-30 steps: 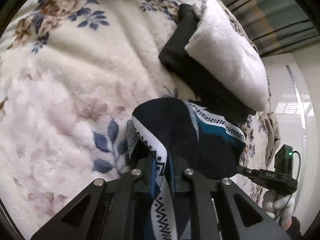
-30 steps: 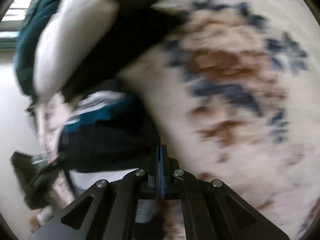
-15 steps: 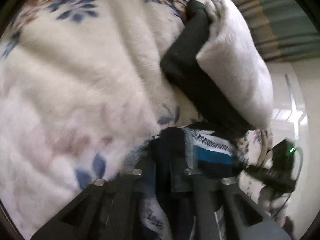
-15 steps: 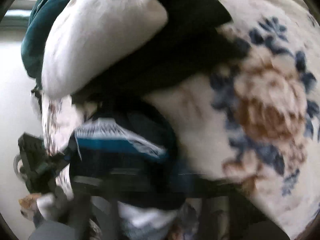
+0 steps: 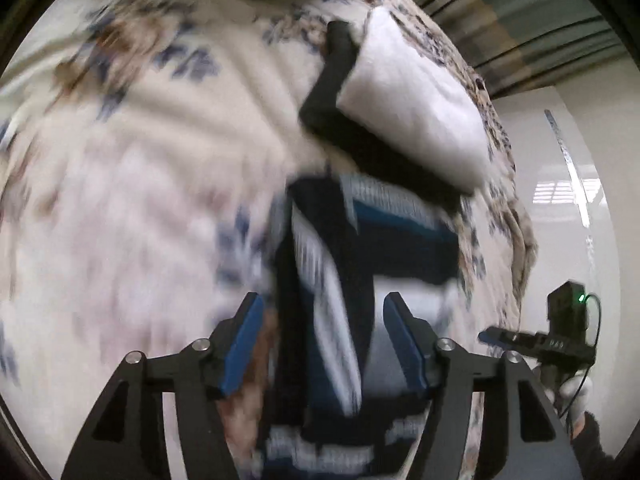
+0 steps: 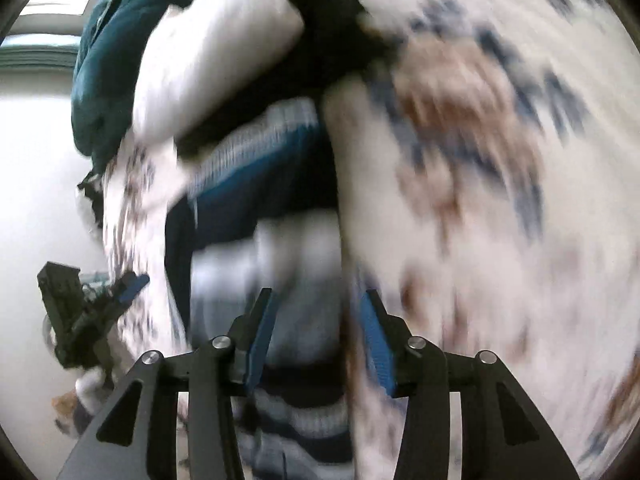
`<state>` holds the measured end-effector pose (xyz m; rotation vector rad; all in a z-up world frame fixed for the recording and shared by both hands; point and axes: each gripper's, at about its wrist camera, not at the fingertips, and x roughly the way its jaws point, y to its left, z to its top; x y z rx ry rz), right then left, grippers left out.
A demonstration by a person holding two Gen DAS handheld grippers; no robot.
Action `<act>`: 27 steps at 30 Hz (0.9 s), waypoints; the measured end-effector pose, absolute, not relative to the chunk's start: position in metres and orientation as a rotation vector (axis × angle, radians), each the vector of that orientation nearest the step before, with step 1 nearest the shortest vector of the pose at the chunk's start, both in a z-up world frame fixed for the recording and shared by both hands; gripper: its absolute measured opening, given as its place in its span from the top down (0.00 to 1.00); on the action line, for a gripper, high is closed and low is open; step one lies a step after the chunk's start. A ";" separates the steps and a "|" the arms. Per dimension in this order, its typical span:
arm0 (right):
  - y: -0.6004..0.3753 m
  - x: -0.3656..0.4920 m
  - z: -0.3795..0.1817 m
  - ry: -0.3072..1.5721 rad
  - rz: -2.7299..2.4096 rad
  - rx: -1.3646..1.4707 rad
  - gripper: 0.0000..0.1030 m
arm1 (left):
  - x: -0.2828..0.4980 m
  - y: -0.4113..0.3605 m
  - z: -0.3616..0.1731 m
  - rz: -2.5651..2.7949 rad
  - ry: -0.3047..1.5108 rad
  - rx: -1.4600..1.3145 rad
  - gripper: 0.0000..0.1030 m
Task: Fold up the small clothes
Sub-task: 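Lift the sweater with both grippers and fold it toward the collar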
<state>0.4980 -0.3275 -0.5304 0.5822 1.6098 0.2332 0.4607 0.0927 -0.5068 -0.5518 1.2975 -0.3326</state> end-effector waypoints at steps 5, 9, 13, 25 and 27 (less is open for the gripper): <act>-0.321 0.361 -0.571 1.764 0.115 0.709 0.55 | 0.347 0.087 -0.526 -0.345 1.450 -0.517 0.42; -0.298 0.271 -0.591 1.846 0.100 0.789 0.55 | 0.265 0.087 -0.556 -0.352 1.586 -0.556 0.42; -0.273 0.210 -0.609 1.916 0.027 0.750 0.55 | 0.217 0.077 -0.583 -0.347 1.647 -0.496 0.49; -0.219 0.135 -0.569 1.832 -0.118 0.624 0.94 | 0.192 0.102 -0.532 -0.329 1.522 -0.448 0.96; -0.203 0.132 -0.584 1.857 -0.120 0.616 0.94 | 0.193 0.107 -0.551 -0.319 1.561 -0.434 0.96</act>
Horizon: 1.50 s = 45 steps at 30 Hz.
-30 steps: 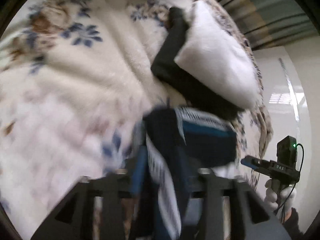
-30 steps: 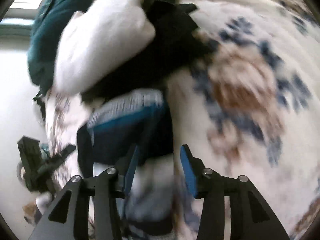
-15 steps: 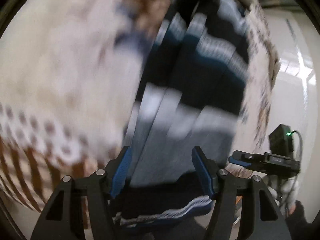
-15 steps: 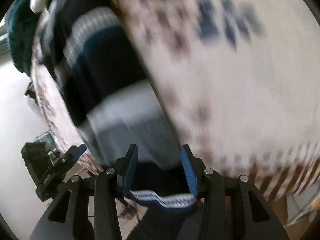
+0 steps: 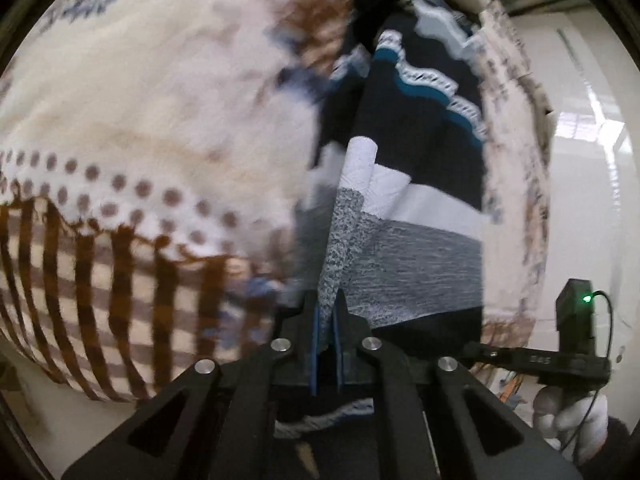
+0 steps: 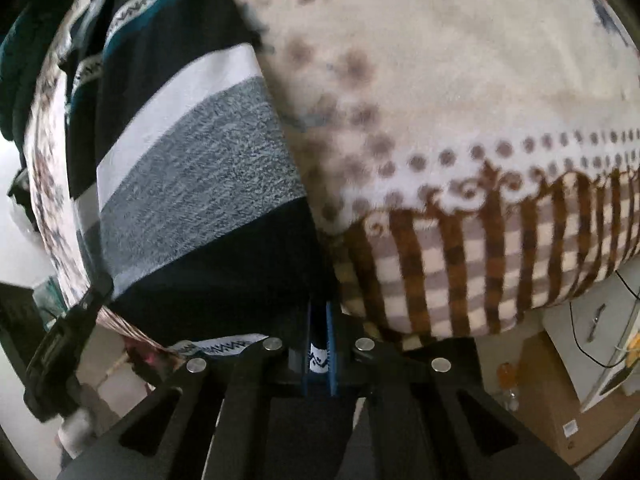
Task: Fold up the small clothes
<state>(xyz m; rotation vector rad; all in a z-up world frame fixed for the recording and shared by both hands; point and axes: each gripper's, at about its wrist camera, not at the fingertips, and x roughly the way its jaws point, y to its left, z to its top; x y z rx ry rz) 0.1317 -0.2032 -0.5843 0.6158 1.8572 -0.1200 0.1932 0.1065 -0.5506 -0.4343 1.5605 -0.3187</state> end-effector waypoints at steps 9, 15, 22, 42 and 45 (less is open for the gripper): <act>-0.197 0.167 -0.596 1.877 -0.053 0.697 0.62 | 0.225 0.126 -0.551 -0.342 1.662 -0.530 0.63; -0.227 0.262 -0.561 1.617 -0.019 0.732 0.53 | 0.342 0.119 -0.526 -0.380 1.436 -0.654 0.37; -0.221 0.347 -0.610 1.632 0.095 0.724 0.56 | 0.466 0.083 -0.559 -0.375 1.379 -0.663 0.43; -0.249 0.432 -0.613 1.506 0.107 0.923 0.49 | 0.532 0.049 -0.564 -0.411 1.407 -0.611 0.62; -0.230 0.453 -0.620 1.534 0.127 0.816 0.99 | 0.542 0.038 -0.566 -0.385 1.376 -0.557 0.76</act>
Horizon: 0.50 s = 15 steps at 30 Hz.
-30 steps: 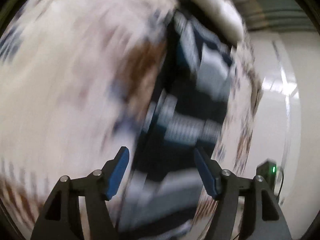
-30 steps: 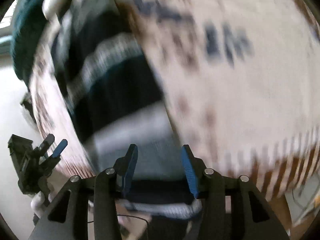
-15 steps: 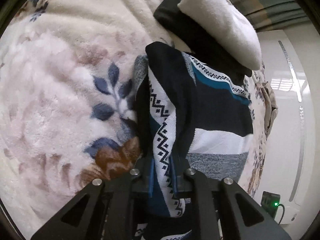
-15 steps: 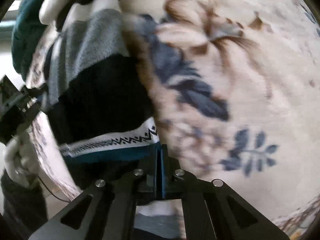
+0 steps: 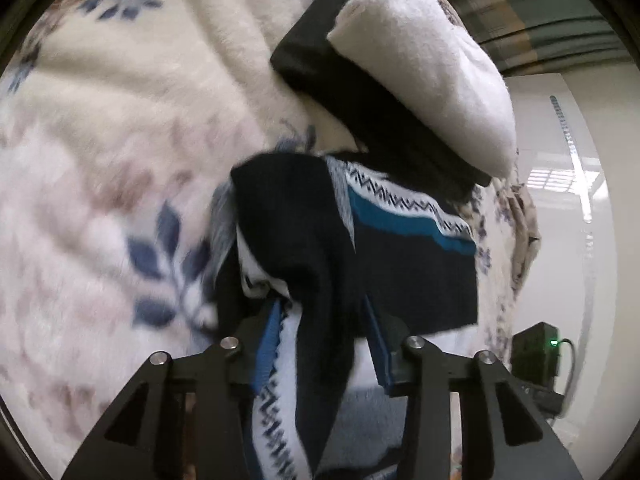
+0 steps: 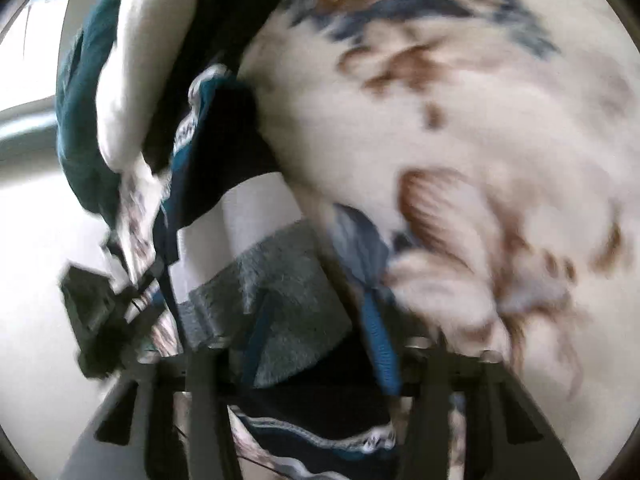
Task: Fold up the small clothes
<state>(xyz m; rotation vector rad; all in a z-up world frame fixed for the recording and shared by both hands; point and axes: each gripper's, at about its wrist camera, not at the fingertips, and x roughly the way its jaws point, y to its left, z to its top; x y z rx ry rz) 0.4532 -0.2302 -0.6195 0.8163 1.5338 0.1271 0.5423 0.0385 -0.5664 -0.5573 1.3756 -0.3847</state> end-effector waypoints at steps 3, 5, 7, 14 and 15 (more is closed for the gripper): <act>-0.241 0.457 -0.616 1.497 -0.024 0.742 1.00 | 0.542 0.041 -0.565 -0.372 1.361 -0.523 0.89; -0.259 0.459 -0.626 1.501 -0.076 0.793 1.00 | 0.544 0.049 -0.569 -0.359 1.366 -0.541 0.89; -0.272 0.468 -0.630 1.501 0.021 0.933 1.00 | 0.545 0.056 -0.569 -0.362 1.370 -0.568 0.89; -0.225 0.503 -0.639 1.562 0.244 1.062 0.46 | 0.549 0.056 -0.567 -0.383 1.373 -0.535 0.89; -0.214 0.506 -0.638 1.565 0.222 0.994 0.64 | 0.550 0.054 -0.568 -0.382 1.374 -0.529 0.89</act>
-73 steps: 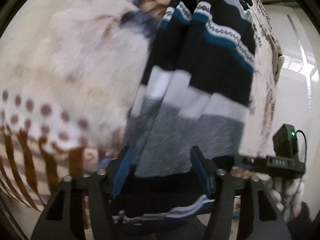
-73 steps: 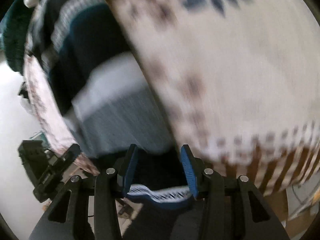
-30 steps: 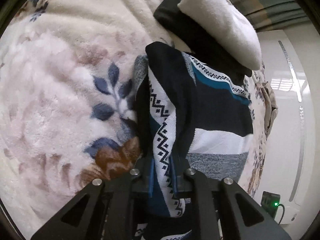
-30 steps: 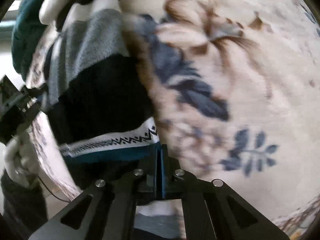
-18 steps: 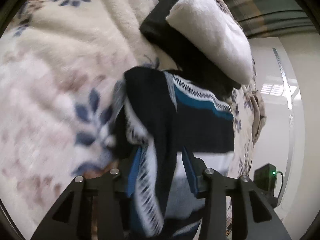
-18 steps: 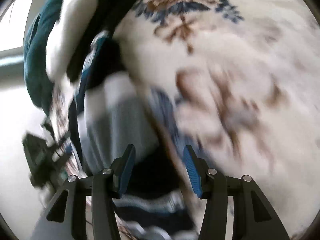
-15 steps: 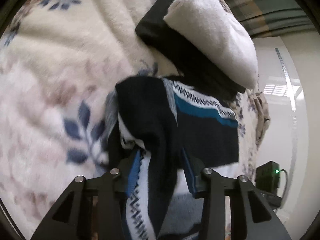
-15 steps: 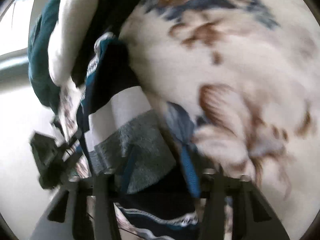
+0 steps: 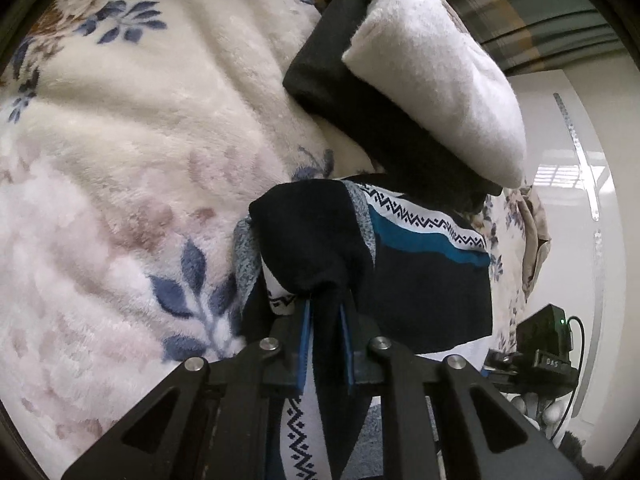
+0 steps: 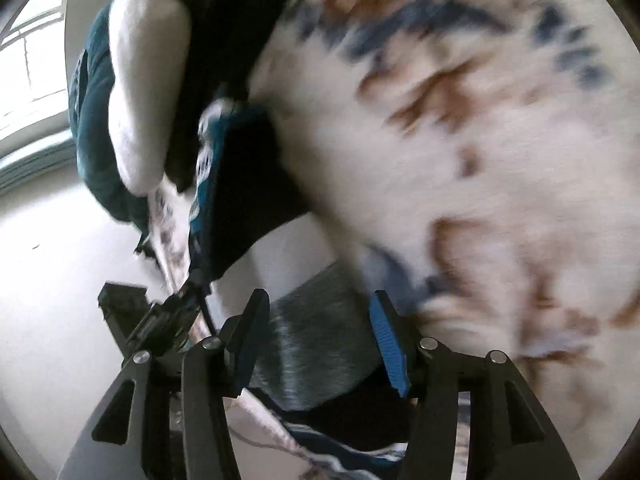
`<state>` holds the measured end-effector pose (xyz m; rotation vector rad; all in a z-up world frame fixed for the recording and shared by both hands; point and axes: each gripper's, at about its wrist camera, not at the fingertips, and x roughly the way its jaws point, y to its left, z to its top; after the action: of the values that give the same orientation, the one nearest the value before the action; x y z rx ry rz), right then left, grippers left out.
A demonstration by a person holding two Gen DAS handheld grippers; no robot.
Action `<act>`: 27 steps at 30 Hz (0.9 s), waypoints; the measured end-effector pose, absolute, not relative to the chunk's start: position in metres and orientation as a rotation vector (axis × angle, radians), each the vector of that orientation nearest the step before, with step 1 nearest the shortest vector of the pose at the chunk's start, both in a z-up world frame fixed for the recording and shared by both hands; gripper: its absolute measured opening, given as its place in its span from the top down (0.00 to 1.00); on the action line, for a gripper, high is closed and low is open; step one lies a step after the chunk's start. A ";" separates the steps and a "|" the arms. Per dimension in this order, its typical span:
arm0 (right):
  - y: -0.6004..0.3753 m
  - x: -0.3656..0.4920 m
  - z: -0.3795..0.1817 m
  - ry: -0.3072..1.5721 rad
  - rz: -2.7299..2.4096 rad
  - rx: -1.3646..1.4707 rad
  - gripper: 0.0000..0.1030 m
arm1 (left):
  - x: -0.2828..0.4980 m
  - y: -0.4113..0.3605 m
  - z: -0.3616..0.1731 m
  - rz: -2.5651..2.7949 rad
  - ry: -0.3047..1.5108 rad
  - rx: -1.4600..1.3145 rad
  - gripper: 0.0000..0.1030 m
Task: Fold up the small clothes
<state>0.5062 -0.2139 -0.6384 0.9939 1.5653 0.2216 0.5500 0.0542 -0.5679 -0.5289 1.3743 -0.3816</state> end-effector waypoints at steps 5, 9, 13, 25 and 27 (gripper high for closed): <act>-0.232 0.501 -0.632 1.559 0.039 0.894 0.97 | 0.552 0.051 -0.571 -0.386 1.377 -0.528 0.89; -0.241 0.508 -0.629 1.601 0.112 0.833 0.95 | 0.555 0.050 -0.571 -0.401 1.390 -0.507 0.89; -0.257 0.543 -0.610 1.495 0.142 0.738 0.60 | 0.562 0.052 -0.563 -0.424 1.384 -0.540 0.81; -0.239 0.653 -0.619 1.411 0.098 0.557 0.95 | 0.579 0.043 -0.583 -0.411 1.382 -0.559 0.84; -0.236 0.658 -0.631 1.436 0.112 0.551 0.95 | 0.581 0.048 -0.584 -0.414 1.387 -0.595 0.83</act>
<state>0.6578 -0.2364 -0.6308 0.5510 1.4359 0.1123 0.5806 0.0477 -0.5842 -0.5946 1.3866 -0.4140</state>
